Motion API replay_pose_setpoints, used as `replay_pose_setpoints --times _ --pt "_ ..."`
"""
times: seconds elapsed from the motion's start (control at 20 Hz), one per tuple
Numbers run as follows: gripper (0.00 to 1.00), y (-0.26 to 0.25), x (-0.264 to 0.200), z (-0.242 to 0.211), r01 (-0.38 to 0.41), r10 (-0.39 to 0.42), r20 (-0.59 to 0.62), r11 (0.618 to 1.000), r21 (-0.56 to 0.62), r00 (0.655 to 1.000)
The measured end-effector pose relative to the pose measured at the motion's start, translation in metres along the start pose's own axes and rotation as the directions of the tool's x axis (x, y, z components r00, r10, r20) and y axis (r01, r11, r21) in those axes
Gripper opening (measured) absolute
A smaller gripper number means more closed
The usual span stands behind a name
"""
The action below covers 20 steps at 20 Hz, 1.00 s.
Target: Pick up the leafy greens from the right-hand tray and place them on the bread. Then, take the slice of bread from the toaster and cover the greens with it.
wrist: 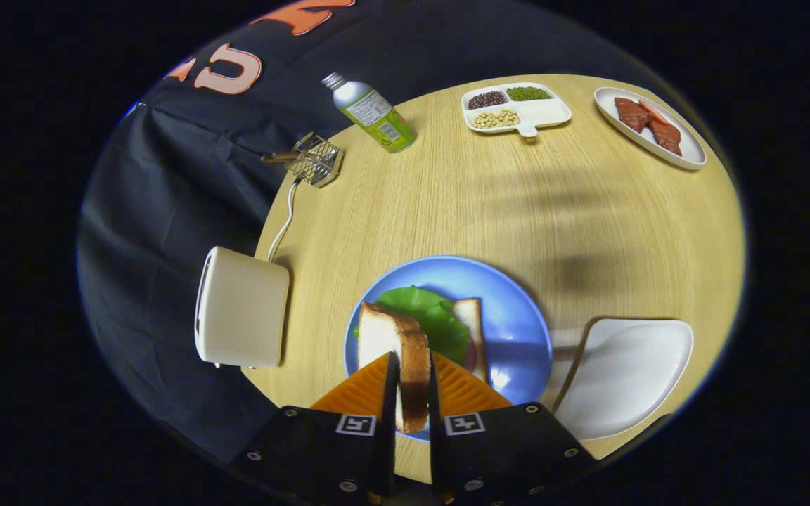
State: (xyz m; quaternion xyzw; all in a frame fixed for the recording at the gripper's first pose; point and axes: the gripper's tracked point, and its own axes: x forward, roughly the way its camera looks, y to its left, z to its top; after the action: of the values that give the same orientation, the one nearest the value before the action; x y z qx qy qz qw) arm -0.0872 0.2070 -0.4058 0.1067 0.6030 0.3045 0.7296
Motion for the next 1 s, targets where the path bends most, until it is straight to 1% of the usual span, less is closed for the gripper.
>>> replay_pose_setpoints --times 0.05,0.1,0.15,0.2,0.25,0.4,0.55,0.6,0.65,0.8,0.85,0.9,1.0 --pt "0.32 -0.005 0.0 -0.001 0.026 -0.026 0.004 1.0 -0.016 1.0" --pt "0.36 -0.013 -0.001 -0.002 0.066 -0.065 0.009 0.997 -0.037 0.998" --pt "0.46 -0.02 -0.003 -0.002 0.102 -0.101 0.017 0.993 -0.06 0.995" --pt "0.5 -0.022 -0.006 0.0 0.117 -0.114 0.035 0.99 -0.077 0.993" --pt "0.6 -0.021 -0.011 0.002 0.119 -0.115 0.052 0.989 -0.084 0.992" --pt "0.62 -0.014 -0.037 0.019 0.133 -0.117 0.134 0.984 -0.12 0.984" --pt "0.65 -0.001 -0.075 0.046 0.146 -0.101 0.254 0.975 -0.167 0.962" --pt "0.67 0.006 -0.091 0.055 0.151 -0.091 0.299 0.971 -0.183 0.95" --pt "0.71 0.013 -0.106 0.064 0.153 -0.078 0.343 0.969 -0.197 0.936" --pt "0.78 0.035 -0.154 0.083 0.165 -0.047 0.442 0.959 -0.232 0.896" --pt "0.81 0.041 -0.17 0.091 0.178 -0.043 0.479 0.954 -0.24 0.877" --pt "0.81 0.047 -0.186 0.099 0.19 -0.038 0.514 0.95 -0.248 0.857" --pt "0.85 0.063 -0.214 0.112 0.183 -0.005 0.568 0.949 -0.257 0.823"
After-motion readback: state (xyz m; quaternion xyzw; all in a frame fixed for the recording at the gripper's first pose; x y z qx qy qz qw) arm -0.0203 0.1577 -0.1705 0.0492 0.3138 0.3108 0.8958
